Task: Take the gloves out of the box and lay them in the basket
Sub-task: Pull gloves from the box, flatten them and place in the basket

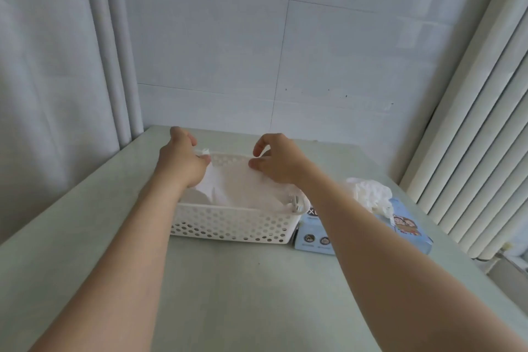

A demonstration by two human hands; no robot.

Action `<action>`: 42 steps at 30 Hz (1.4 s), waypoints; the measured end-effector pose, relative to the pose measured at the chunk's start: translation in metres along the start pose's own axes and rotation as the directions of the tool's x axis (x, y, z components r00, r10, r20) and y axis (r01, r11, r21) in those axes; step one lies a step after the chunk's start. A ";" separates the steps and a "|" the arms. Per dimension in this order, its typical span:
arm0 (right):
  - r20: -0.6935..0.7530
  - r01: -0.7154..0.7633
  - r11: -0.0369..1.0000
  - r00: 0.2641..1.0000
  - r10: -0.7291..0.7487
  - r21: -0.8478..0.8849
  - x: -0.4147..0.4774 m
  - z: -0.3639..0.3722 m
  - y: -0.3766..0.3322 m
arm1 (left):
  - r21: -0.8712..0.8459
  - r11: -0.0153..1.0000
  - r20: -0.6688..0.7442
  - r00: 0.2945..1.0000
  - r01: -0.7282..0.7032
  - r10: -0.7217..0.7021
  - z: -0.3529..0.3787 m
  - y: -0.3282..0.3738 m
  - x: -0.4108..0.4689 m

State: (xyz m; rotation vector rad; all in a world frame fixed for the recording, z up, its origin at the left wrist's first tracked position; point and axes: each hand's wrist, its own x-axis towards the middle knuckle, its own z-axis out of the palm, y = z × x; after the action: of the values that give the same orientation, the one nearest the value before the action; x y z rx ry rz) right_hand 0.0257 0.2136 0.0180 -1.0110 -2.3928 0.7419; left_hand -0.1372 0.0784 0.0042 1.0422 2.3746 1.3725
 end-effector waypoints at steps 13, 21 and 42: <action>0.110 0.150 0.745 0.989 -0.102 -0.650 -0.017 0.002 -0.024 | 0.460 0.868 0.196 0.975 -0.189 0.108 0.011 0.008 -0.011; 0.320 0.132 0.756 0.942 0.107 -0.641 -0.033 0.015 -0.007 | 0.529 0.809 0.554 0.827 -0.255 -0.101 0.010 0.019 -0.022; -0.676 0.057 0.976 0.713 -0.186 -0.208 -0.123 -0.048 0.074 | 0.412 0.800 0.362 0.884 -0.437 0.296 0.067 0.064 -0.065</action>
State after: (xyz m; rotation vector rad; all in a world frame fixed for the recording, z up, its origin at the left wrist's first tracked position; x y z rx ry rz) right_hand 0.1701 0.1793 -0.0134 -0.9589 -1.8355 0.0521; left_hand -0.0262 0.1009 0.0098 1.7865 2.4240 0.6352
